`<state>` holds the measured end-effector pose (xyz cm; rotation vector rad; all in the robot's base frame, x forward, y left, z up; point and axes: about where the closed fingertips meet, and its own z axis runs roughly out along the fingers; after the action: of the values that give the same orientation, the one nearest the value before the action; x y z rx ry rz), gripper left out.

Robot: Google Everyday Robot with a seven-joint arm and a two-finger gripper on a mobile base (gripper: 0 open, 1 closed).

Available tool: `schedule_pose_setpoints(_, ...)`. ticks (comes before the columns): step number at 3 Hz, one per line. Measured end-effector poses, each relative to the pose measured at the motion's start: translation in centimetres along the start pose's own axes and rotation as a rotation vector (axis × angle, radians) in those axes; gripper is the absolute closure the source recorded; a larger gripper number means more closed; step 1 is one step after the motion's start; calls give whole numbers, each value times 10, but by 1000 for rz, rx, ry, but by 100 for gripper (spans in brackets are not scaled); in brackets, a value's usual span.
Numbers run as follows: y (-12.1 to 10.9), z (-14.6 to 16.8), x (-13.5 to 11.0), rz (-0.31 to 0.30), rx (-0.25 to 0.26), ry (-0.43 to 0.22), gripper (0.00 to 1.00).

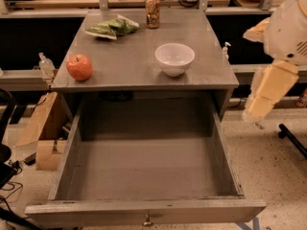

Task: Place apple into top drawer

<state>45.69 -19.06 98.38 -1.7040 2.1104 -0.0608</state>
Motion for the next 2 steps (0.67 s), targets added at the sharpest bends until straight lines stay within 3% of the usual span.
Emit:
schedule_pose_setpoints(1,-17,27,-29,-4,6,-173,0)
schedule_pose_setpoints(2,-32,48,-71,7,39,-417,0)
